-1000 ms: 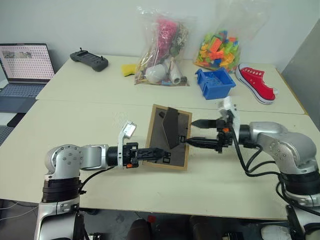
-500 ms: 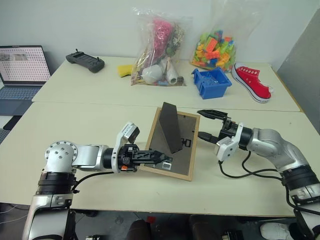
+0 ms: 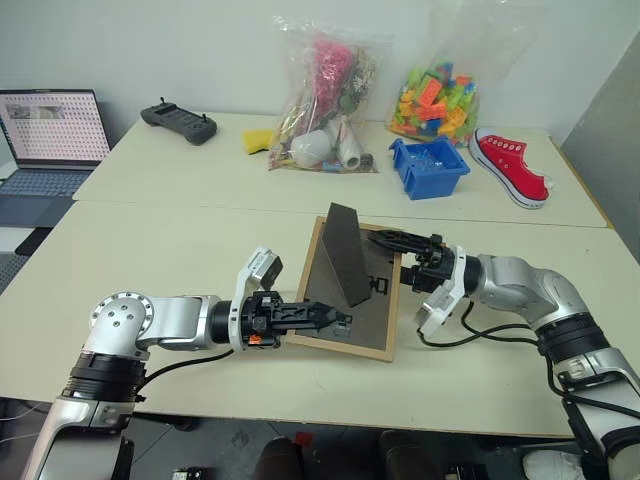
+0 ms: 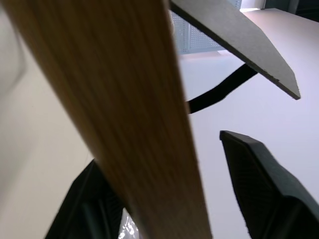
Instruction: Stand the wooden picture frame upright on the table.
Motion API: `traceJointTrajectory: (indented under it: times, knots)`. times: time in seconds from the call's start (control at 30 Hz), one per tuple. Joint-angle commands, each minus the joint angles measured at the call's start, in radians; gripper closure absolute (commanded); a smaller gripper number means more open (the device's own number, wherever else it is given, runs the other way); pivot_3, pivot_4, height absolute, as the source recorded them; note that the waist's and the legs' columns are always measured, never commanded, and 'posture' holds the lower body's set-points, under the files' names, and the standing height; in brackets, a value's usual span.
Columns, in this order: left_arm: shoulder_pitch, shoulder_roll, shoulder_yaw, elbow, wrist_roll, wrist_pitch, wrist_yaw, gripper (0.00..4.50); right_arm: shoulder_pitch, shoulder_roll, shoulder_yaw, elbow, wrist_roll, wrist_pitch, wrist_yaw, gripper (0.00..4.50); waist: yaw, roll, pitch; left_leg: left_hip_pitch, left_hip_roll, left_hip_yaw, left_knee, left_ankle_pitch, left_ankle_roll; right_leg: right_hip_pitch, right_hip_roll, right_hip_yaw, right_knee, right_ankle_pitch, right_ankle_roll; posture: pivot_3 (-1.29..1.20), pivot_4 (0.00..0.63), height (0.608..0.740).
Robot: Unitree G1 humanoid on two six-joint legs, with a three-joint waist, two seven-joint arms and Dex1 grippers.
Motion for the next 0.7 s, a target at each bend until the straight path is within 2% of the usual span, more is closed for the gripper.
traceJointTrajectory:
  times: [0.03,0.07,0.17,0.23,0.3,0.37,0.5,0.67,0.7]
  knots:
    - [0.004,0.009,-0.003,-0.028,-0.011,-0.032,0.001,3.23,-0.016,-0.009,-0.009,-0.022,0.043,-0.023,-0.016,2.61,0.0,0.0,0.0,0.0,0.0,0.0,0.0,0.0,0.0,0.0,0.0,0.0,0.0,0.0,0.0,0.0,0.15,0.74]
    - [0.004,0.009,-0.003,-0.032,-0.011,-0.036,0.003,3.23,-0.018,-0.009,-0.009,-0.023,0.044,-0.023,-0.017,2.85,0.0,0.0,0.0,0.0,0.0,0.0,0.0,0.0,0.0,0.0,0.0,0.0,0.0,0.0,0.0,0.0,0.15,0.74]
    - [0.016,0.01,0.007,-0.07,0.008,-0.069,0.02,3.23,-0.018,-0.011,-0.013,-0.023,0.041,-0.019,-0.019,2.9,0.0,0.0,0.0,0.001,0.0,0.001,0.0,0.0,0.0,0.0,0.0,0.0,0.0,0.0,0.0,0.0,0.15,0.74]
    - [0.027,0.014,0.016,-0.113,0.08,-0.066,-0.005,2.53,-0.019,-0.014,-0.016,-0.015,0.033,-0.016,-0.023,2.91,0.0,0.0,0.0,0.001,0.0,0.001,0.0,0.0,0.0,0.0,0.0,0.001,0.0,0.0,0.0,0.0,0.15,0.74]
    - [0.03,0.025,0.024,-0.106,0.077,-0.073,-0.01,2.32,-0.018,-0.017,-0.019,-0.012,0.032,-0.015,-0.026,2.98,0.0,0.0,0.0,0.001,0.0,0.001,0.0,0.0,0.0,0.0,0.0,0.001,0.0,0.0,0.0,0.0,0.15,0.74]
    - [0.018,0.042,0.046,-0.076,0.055,-0.09,-0.007,1.85,-0.02,-0.021,-0.023,-0.006,0.037,-0.014,-0.029,3.14,0.0,0.0,0.0,0.002,0.0,0.002,0.0,0.0,0.0,0.001,0.0,0.001,0.0,0.0,0.0,0.0,0.15,0.74]
    - [0.018,0.095,0.092,-0.051,0.017,-0.109,-0.008,1.05,-0.022,-0.029,-0.021,0.015,0.052,-0.028,-0.028,3.15,-0.001,0.0,0.0,0.003,0.0,0.003,-0.001,0.0,0.0,0.001,0.0,0.003,0.001,0.0,0.0,0.0,0.15,0.74]
    - [0.116,0.172,0.18,-0.13,0.013,-0.141,-0.005,0.08,-0.046,-0.025,0.021,0.09,0.13,-0.068,0.006,3.15,-0.003,0.0,0.0,0.004,0.001,0.005,-0.001,0.0,0.0,0.001,0.0,0.004,0.0,0.0,0.0,0.0,0.15,0.74]
    - [0.147,0.187,0.213,-0.152,0.032,-0.154,-0.003,0.0,-0.054,-0.018,0.035,0.114,0.179,-0.06,0.029,3.16,-0.003,0.0,0.0,0.004,0.001,0.005,-0.001,0.0,0.0,0.001,0.0,0.004,0.0,0.0,0.0,0.0,0.15,0.74]
